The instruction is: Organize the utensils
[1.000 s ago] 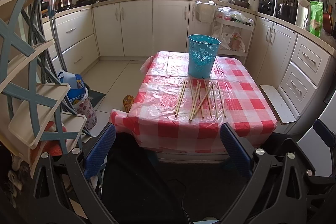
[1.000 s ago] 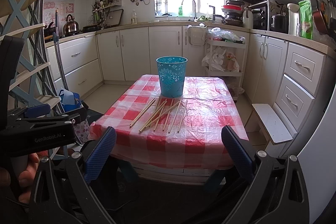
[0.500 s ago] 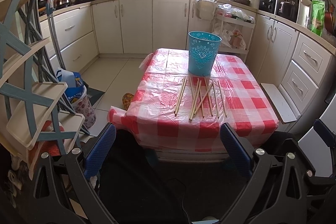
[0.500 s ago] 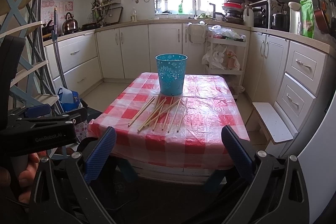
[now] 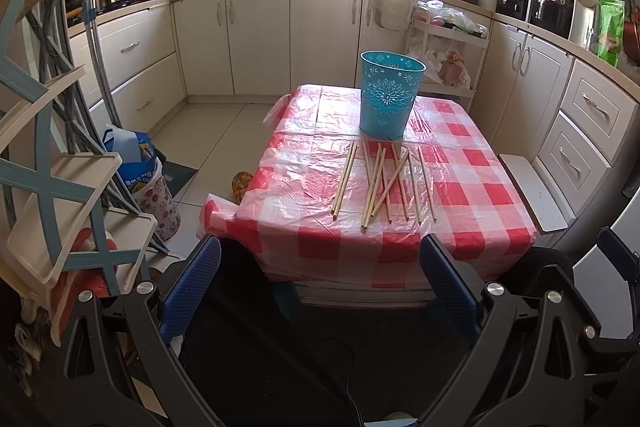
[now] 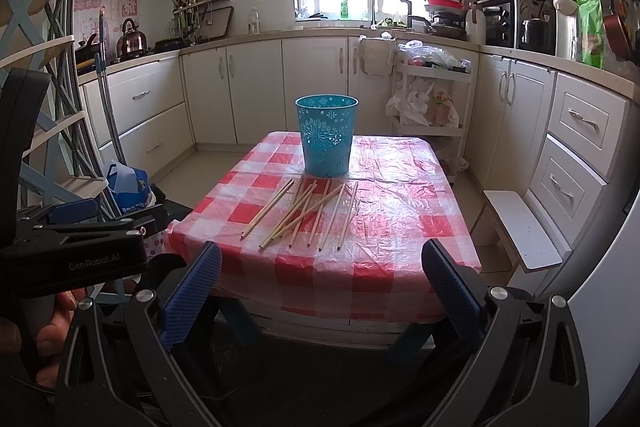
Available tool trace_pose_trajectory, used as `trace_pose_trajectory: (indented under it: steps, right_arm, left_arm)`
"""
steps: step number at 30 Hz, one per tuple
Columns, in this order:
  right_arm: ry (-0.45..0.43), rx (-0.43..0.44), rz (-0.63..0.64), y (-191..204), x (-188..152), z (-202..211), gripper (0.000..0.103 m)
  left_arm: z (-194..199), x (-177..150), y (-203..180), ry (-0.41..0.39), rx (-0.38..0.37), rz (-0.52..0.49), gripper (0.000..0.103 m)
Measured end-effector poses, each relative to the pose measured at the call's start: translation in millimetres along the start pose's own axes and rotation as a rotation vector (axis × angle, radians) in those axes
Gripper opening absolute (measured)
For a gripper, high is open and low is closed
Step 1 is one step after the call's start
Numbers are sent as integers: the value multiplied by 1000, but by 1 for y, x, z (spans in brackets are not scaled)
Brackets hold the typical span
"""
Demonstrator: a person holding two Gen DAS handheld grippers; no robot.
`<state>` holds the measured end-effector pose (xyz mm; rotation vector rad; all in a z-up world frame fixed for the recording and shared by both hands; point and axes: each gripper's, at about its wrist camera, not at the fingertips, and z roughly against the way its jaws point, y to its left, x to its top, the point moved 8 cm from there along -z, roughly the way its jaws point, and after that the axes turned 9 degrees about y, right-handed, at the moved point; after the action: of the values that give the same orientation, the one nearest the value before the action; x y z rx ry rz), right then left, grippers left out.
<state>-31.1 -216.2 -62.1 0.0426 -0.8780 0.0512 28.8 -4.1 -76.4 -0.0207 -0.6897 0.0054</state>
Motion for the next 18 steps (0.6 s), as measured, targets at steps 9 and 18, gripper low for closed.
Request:
trace_pose_trajectory:
  steps: [9,18]
  right_arm:
    - [8,3,-4,0,5,-15,96]
    - [45,32,-32,-1,11,-38,96]
  left_arm:
    - [-20,7,0,31,-1,0,95]
    - [-45,13,1,72,-1,6,95]
